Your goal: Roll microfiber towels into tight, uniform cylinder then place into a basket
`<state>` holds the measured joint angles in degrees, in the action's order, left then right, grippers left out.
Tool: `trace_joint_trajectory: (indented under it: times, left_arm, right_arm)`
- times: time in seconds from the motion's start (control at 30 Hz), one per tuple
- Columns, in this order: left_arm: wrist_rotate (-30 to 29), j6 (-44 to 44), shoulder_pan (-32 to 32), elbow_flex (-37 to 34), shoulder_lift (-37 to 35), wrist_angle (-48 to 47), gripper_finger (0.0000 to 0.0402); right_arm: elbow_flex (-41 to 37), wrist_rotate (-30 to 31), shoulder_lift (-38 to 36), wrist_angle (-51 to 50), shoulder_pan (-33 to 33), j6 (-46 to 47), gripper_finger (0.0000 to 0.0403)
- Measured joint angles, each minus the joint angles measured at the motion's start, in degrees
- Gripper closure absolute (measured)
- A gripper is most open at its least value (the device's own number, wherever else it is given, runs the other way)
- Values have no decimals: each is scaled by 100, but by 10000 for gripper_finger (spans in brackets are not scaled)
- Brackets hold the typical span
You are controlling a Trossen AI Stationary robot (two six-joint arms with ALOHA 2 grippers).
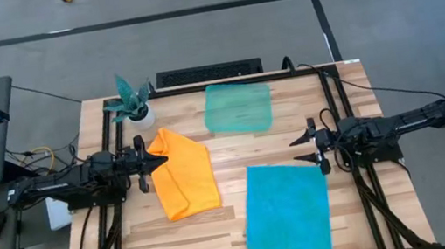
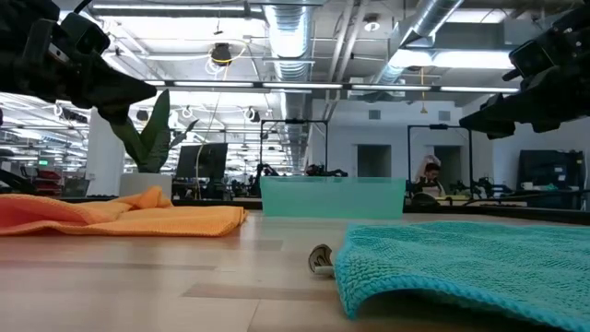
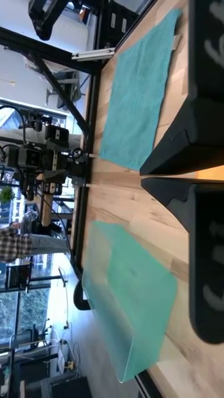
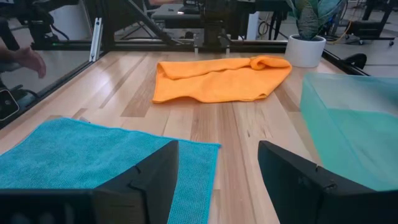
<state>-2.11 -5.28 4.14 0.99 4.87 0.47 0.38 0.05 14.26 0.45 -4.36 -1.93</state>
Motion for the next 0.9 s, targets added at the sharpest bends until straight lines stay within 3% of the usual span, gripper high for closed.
trace_joint_trajectory:
  times: [0.23,0.47,0.9]
  left_arm:
    - [0,-17,0,0,2,0,395]
    - [0,-17,0,1,2,0,395]
    - [0,5,0,0,0,10,395]
  right_arm:
    - [4,-22,4,-12,-1,-4,159]
    - [61,386,-39,-55,119,-886,159]
    - [72,411,-43,-37,125,-905,159]
